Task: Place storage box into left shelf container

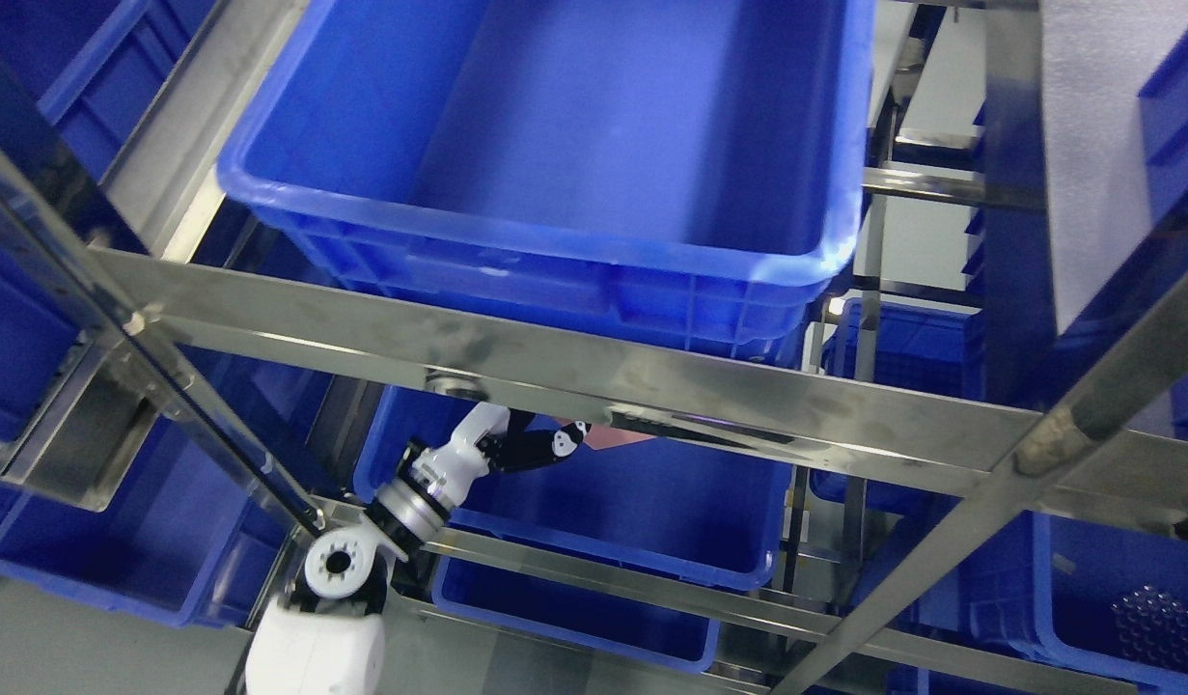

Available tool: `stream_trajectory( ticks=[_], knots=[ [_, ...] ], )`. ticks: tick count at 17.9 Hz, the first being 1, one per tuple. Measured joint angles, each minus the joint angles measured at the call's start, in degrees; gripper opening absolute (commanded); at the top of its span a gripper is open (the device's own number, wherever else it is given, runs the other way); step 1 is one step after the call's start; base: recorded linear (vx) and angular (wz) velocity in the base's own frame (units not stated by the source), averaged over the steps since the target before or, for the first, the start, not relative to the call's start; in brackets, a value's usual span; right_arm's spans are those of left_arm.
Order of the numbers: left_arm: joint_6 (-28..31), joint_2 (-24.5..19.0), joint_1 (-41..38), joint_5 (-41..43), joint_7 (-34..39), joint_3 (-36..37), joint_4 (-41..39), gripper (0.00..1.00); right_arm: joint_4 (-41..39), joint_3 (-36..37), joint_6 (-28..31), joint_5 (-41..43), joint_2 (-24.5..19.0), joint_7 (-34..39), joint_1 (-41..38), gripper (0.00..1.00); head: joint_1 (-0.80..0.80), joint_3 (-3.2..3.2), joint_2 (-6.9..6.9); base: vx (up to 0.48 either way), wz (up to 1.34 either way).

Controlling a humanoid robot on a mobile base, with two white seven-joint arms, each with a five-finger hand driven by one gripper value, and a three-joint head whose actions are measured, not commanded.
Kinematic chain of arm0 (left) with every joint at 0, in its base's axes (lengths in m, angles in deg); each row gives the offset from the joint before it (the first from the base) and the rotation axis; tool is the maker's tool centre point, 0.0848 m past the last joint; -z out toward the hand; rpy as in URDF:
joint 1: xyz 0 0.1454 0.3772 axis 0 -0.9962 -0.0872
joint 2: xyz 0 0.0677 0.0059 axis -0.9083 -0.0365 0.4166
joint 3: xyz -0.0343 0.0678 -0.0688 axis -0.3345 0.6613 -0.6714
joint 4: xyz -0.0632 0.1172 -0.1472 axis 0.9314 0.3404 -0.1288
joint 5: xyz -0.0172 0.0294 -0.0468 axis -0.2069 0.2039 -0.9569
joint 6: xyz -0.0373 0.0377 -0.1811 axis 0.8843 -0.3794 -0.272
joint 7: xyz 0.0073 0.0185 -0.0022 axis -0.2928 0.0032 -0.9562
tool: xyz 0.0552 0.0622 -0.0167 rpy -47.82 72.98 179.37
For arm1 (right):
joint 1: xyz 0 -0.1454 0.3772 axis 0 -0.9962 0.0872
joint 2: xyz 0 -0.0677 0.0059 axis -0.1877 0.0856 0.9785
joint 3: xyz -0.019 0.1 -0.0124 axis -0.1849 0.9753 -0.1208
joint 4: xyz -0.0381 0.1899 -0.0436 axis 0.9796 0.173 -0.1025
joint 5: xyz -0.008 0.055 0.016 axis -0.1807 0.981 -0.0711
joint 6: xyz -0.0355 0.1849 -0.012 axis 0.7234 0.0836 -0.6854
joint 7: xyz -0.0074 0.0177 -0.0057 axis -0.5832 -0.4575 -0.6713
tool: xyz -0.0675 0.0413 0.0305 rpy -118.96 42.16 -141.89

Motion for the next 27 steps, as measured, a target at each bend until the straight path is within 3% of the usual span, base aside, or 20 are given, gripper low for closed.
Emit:
stream_trajectory(
  ticks=[4, 6, 8, 9, 11, 13, 15, 19, 22, 27],
  knots=[
    [-3.6, 0.0, 6.0, 12.5, -1.7, -0.3, 8.0, 0.16, 0.0, 0.0, 0.1, 0.0, 0.0, 0.0, 0.1, 1.00, 0.00, 0.00, 0.00, 0.023, -0.11],
    [-4.3, 0.0, 7.8, 15.8, -1.7, -0.5, 10.9, 0.35, 0.0, 0.0, 0.1, 0.0, 0.0, 0.0, 0.1, 1.00, 0.00, 0.00, 0.00, 0.006, -0.03],
    [-4.5, 0.0, 9.0, 18.1, -1.5, -0.6, 13.2, 0.45, 0.0, 0.0, 0.1, 0.0, 0.0, 0.0, 0.1, 1.00, 0.00, 0.00, 0.00, -0.002, 0.01],
    [-4.6, 0.0, 9.4, 19.0, -1.2, -0.7, 14.3, 0.54, -0.1, 0.0, 0.2, 0.0, 0.0, 0.0, -2.1, 1.00, 0.00, 0.00, 0.00, -0.004, 0.01],
    [-4.6, 0.0, 10.2, 20.3, -0.3, -0.9, 16.1, 0.83, 0.0, 0.0, 1.1, 0.0, 0.0, -1.3, -3.2, 1.00, 0.00, 0.00, 0.00, 0.003, 0.11],
    [-4.7, 0.0, 10.8, 20.9, 2.3, -1.3, 17.5, 0.97, 0.1, 0.0, 0.2, 0.0, 0.0, 0.2, -2.3, 1.00, 0.00, 0.00, 0.00, -0.019, -0.16],
    [-4.9, 0.0, 11.4, 19.0, 8.4, -1.7, 18.0, 0.99, 0.0, 0.0, 0.0, 0.0, 0.0, -0.7, -1.4, 1.00, 0.00, 0.00, 0.00, -0.003, 0.05],
    [-3.4, 0.0, 11.5, 4.9, 20.5, -2.2, 18.1, 0.99, 0.0, 0.0, 0.1, 0.0, 0.0, -0.1, -0.5, 1.00, 0.00, 0.00, 0.00, 0.003, 0.01],
    [-1.5, 0.0, 8.9, -4.9, 25.4, -2.4, 16.3, 1.00, 0.0, 0.0, 0.1, 0.0, 0.0, 0.0, -0.2, 1.00, 0.00, 0.00, 0.00, -0.002, -0.02],
    [1.7, 0.0, 1.1, -13.3, 28.4, -2.5, 9.0, 1.00, 0.0, 0.0, 0.1, 0.0, 0.0, 0.0, 0.0, 1.00, 0.00, 0.00, 0.00, 0.001, 0.01]
  ],
)
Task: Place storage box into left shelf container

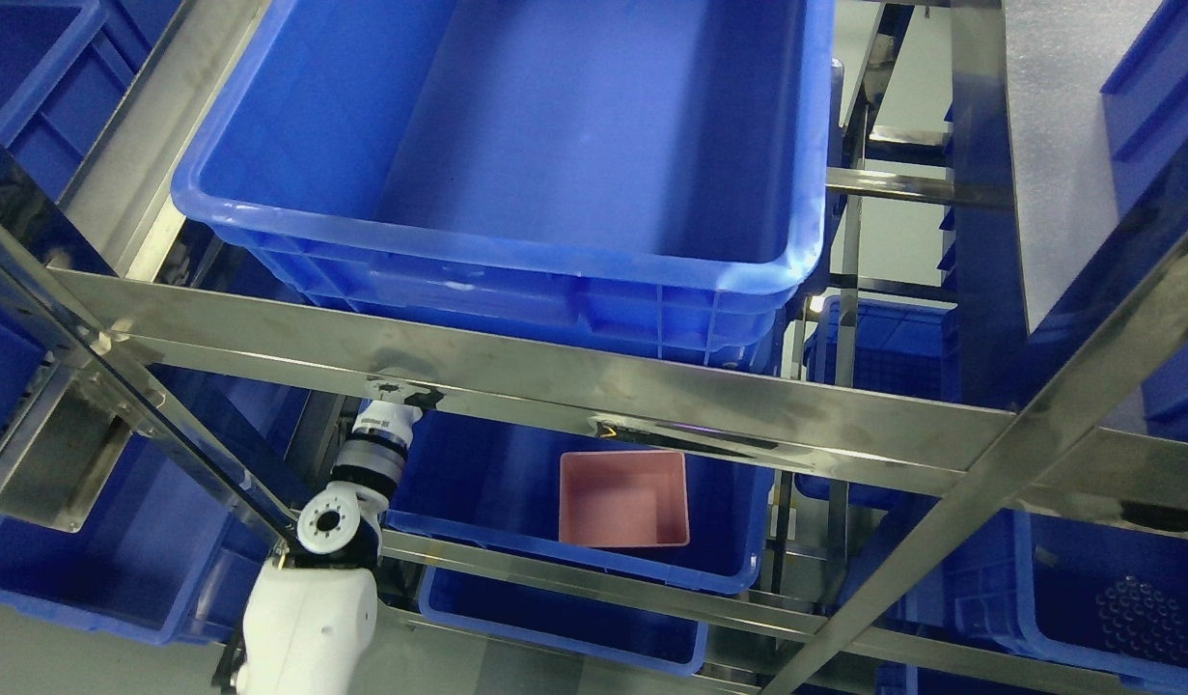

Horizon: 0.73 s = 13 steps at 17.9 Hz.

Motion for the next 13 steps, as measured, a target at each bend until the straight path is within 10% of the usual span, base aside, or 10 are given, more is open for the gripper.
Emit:
stream_trajectory(
  ticks=[13],
  knots=[
    [-4.6, 0.0, -19.9, -4.9, -2.0, 2.2, -22.0, 1.00, 0.0, 0.0, 0.1, 0.0, 0.0, -0.1, -0.5, 1.00, 0.00, 0.00, 0.00, 0.000, 0.00]
  ],
)
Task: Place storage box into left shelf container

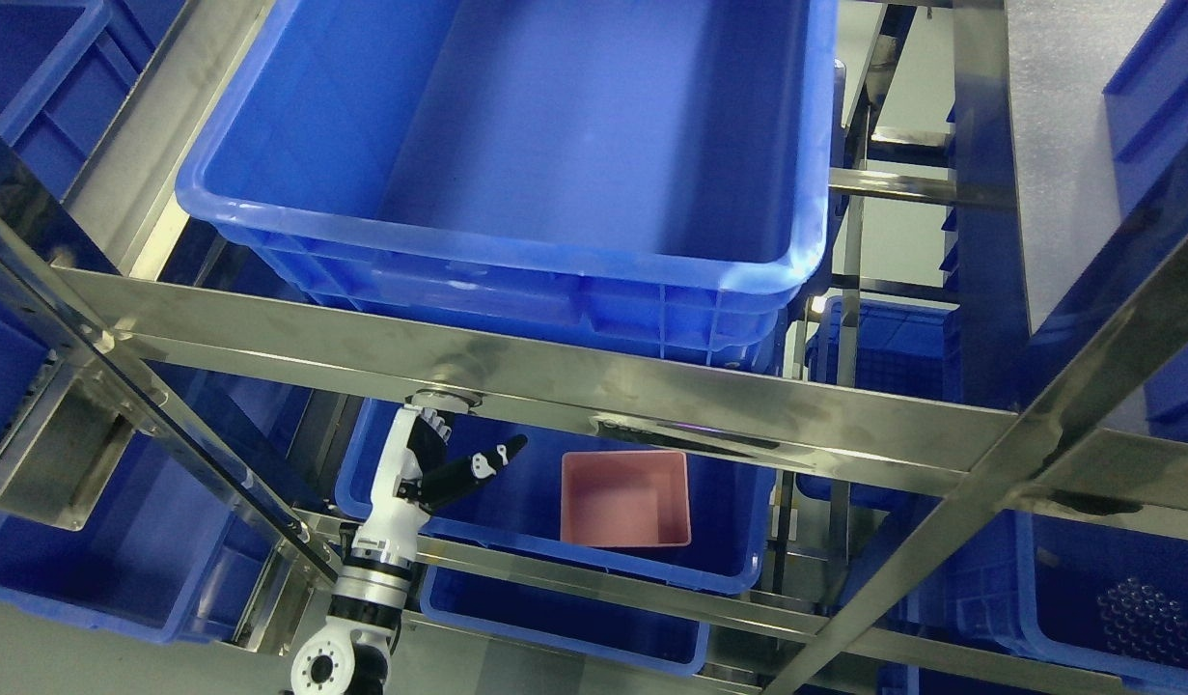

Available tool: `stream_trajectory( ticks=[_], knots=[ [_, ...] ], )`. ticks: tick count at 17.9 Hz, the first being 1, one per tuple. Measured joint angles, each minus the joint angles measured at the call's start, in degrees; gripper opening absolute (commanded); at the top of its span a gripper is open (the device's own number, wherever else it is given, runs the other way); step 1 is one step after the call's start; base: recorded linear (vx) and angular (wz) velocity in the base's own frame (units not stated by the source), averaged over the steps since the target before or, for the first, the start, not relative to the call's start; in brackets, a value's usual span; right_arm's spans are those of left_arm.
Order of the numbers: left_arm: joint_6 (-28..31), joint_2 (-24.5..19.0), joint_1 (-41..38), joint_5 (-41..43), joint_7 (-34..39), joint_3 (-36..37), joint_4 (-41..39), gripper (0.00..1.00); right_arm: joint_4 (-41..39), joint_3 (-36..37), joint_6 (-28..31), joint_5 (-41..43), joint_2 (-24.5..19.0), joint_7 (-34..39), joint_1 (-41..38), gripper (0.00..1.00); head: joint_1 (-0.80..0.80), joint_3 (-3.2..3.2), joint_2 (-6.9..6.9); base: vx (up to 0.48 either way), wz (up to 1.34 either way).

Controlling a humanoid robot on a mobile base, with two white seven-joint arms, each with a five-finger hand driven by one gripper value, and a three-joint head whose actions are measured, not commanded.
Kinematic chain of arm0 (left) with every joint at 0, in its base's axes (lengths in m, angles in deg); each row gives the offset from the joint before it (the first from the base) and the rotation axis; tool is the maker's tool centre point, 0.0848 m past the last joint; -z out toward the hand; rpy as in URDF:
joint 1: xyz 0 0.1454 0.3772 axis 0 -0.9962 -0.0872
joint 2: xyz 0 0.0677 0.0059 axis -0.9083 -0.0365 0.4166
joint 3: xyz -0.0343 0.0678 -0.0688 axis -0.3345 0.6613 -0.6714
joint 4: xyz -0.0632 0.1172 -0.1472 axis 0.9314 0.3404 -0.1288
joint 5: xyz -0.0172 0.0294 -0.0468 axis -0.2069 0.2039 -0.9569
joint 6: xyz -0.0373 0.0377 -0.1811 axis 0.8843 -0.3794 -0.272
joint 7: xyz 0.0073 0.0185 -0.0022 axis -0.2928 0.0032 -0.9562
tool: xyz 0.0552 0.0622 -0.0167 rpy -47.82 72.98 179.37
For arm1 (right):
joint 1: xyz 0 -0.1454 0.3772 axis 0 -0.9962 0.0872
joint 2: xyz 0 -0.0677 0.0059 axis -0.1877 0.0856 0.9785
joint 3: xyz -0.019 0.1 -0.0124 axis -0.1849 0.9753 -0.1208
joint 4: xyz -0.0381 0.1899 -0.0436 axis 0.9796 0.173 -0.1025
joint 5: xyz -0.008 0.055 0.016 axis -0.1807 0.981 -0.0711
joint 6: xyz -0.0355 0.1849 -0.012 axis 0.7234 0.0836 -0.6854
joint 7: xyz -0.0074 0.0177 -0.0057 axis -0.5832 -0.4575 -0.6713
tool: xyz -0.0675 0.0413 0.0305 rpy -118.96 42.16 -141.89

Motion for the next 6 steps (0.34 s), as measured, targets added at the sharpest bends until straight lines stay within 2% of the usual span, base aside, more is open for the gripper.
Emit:
stream_trajectory(
  ticks=[6],
  knots=[
    [-1.6, 0.0, -5.3, -0.3, -0.8, 0.5, -5.8, 1.00, 0.0, 0.0, -0.1, 0.0, 0.0, 0.2, 0.5, 1.00, 0.00, 0.00, 0.00, 0.000, -0.01]
  ],
)
